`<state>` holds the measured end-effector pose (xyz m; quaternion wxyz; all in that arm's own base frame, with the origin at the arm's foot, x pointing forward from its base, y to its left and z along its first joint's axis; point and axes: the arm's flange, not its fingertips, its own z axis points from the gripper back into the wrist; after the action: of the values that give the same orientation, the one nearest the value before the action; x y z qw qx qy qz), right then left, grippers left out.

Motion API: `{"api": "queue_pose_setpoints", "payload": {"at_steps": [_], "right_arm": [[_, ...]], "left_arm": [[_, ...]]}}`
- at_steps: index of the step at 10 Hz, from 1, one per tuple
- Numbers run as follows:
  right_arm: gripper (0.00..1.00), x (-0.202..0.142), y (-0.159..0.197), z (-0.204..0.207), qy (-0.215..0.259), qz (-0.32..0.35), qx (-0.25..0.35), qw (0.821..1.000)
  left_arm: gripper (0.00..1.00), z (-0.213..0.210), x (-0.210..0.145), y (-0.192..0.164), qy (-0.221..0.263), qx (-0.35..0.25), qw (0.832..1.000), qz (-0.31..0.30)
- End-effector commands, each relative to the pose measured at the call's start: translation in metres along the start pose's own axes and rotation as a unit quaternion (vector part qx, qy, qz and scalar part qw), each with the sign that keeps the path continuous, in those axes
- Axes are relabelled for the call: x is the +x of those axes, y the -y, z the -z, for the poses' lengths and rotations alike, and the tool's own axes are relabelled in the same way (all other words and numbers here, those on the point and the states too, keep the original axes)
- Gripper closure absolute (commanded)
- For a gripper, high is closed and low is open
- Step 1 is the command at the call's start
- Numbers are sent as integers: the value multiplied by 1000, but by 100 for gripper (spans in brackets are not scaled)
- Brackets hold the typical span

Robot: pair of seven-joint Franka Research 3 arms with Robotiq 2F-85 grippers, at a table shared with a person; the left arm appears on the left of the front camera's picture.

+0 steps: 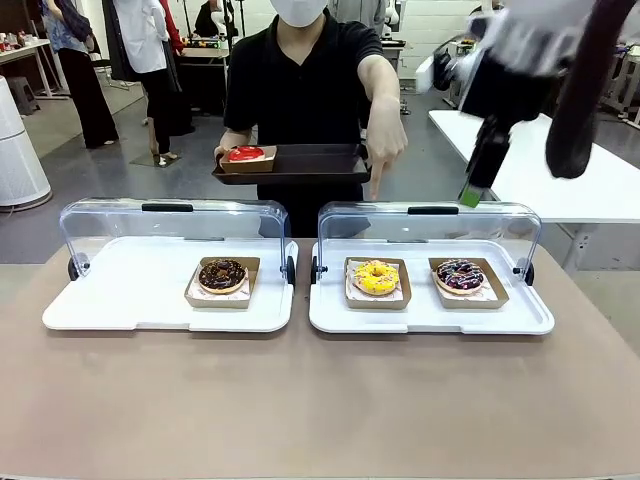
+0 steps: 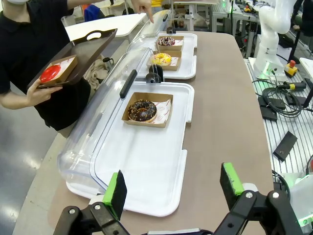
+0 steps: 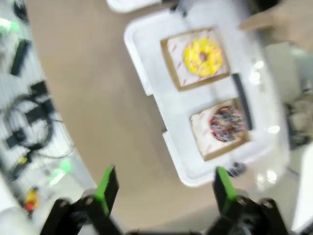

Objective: Provide the desired donut to the person.
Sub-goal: Pick up and lift the Paper togo box containing the Donut pointed at by the person.

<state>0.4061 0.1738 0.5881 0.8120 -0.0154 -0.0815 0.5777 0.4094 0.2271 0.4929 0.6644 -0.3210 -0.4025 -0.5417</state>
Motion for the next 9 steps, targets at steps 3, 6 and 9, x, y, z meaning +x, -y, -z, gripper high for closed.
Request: {"api": "queue_pose_setpoints", "payload": {"at_steps": [3,6,9], "right_arm": [[0,21,-8,72,-69,-67,25,995],[0,10,-26,73,-67,-71,52,994],[0,26,-18,86,-75,-69,41,994]], "left_arm": [[0,-1,0,2,0,1,1000,1],[0,-1,0,2,0,1,1000,1],[0,-1,0,2,0,1,1000,1]]}}
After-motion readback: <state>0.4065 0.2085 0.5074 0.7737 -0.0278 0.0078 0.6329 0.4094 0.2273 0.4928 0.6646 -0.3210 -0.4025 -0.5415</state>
